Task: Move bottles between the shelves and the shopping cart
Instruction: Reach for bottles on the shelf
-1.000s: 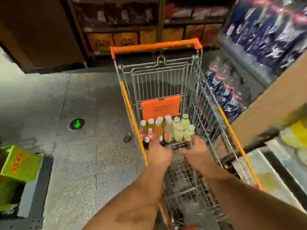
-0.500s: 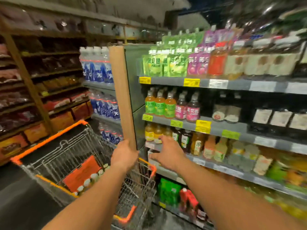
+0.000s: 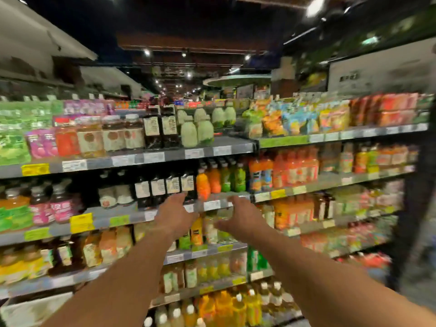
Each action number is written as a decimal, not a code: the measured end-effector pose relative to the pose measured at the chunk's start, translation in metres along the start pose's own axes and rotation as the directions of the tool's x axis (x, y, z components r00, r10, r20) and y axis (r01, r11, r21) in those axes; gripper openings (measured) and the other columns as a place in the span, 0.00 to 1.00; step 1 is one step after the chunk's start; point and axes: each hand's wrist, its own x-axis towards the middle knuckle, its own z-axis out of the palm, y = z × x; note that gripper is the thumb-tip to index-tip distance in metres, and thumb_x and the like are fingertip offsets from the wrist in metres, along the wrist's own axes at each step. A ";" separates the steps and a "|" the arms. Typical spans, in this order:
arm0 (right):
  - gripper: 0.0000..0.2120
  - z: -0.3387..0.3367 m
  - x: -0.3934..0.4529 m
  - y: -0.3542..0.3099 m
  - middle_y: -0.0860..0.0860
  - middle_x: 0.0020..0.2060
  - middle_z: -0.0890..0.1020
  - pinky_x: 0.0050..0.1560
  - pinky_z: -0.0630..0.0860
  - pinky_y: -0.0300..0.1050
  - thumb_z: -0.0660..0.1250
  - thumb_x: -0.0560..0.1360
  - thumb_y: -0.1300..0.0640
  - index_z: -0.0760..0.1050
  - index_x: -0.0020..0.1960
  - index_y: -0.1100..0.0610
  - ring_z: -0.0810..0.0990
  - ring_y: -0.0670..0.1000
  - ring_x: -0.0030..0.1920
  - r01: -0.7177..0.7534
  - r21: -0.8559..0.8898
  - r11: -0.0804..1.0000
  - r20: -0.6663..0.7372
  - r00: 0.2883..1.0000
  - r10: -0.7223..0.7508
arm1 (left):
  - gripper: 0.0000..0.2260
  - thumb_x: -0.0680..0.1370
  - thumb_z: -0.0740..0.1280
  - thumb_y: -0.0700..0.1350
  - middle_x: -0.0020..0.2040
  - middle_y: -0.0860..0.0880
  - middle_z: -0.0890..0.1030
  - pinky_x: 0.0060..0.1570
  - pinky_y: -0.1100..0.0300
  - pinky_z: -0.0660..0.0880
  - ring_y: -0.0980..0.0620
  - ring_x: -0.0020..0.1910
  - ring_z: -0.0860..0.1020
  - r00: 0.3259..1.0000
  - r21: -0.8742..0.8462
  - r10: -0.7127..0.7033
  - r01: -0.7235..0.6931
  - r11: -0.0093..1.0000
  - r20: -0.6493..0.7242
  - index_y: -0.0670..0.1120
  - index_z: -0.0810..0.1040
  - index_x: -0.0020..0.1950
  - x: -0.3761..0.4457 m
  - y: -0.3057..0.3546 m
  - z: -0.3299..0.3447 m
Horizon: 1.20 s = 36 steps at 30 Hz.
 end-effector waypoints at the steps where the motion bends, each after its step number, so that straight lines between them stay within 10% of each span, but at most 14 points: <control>1: 0.29 -0.024 -0.002 0.027 0.52 0.56 0.81 0.50 0.75 0.44 0.76 0.64 0.42 0.73 0.61 0.51 0.80 0.56 0.56 -0.031 -0.025 0.999 -0.016 0.999 0.031 | 0.26 0.73 0.72 0.52 0.68 0.45 0.74 0.61 0.56 0.69 0.45 0.67 0.72 0.999 -0.011 0.034 -0.033 0.999 0.024 0.49 0.73 0.69 0.003 0.028 0.022; 18: 0.43 -0.273 0.028 0.374 0.53 0.68 0.70 0.63 0.73 0.52 0.74 0.65 0.37 0.62 0.73 0.52 0.72 0.55 0.66 -0.439 -0.189 0.878 -0.282 0.881 0.380 | 0.33 0.73 0.73 0.53 0.73 0.47 0.70 0.70 0.56 0.64 0.46 0.72 0.67 0.885 -0.184 0.382 -0.343 0.921 0.266 0.49 0.68 0.75 0.082 0.384 0.325; 29: 0.30 -0.377 0.157 0.560 0.50 0.56 0.75 0.47 0.73 0.46 0.74 0.65 0.39 0.68 0.61 0.51 0.77 0.54 0.55 -0.563 -0.142 0.814 -0.346 0.799 0.492 | 0.35 0.73 0.74 0.55 0.75 0.46 0.68 0.69 0.55 0.66 0.46 0.72 0.68 0.824 -0.289 0.414 -0.318 0.903 0.388 0.47 0.65 0.77 0.247 0.541 0.501; 36: 0.32 -0.406 0.241 0.658 0.51 0.60 0.76 0.57 0.74 0.47 0.75 0.66 0.41 0.70 0.65 0.52 0.76 0.54 0.60 -0.524 -0.068 0.849 -0.322 0.817 0.478 | 0.30 0.72 0.74 0.55 0.68 0.46 0.76 0.58 0.59 0.69 0.45 0.66 0.74 0.845 -0.287 0.369 -0.270 0.919 0.388 0.45 0.71 0.70 0.320 0.598 0.584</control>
